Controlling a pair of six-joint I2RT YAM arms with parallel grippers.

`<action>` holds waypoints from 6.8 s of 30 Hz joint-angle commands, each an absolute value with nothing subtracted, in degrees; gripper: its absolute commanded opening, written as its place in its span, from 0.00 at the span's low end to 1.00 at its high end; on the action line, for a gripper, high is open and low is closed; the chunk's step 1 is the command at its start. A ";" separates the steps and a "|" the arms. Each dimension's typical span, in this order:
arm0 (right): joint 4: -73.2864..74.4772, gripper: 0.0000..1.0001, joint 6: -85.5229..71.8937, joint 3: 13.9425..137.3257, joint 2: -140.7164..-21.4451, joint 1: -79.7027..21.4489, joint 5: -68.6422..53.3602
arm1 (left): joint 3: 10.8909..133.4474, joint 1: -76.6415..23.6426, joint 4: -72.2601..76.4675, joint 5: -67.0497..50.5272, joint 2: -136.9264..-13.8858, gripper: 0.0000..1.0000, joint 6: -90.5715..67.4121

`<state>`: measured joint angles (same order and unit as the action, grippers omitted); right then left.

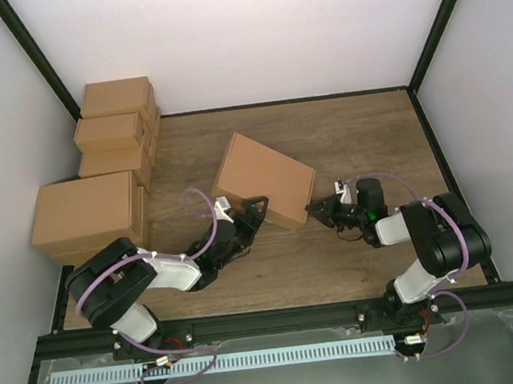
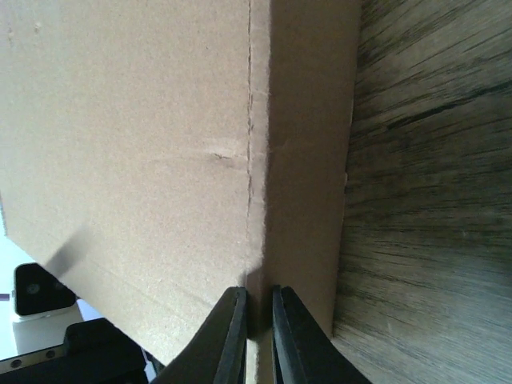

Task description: Fold the paper box

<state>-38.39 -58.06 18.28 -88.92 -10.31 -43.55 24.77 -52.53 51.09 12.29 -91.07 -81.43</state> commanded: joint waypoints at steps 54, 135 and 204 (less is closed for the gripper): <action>-8.86 0.41 -38.03 29.15 -70.04 -9.15 -38.25 | 36.94 -39.96 39.87 -2.52 -91.49 0.64 -57.65; 2.28 1.00 -28.25 36.54 -57.78 -9.20 -34.07 | 68.40 31.07 -38.32 -15.51 -44.01 1.00 -35.53; -69.69 1.00 -0.97 14.41 -87.98 -0.20 -7.12 | 16.94 -0.09 63.71 6.24 -88.60 1.00 0.62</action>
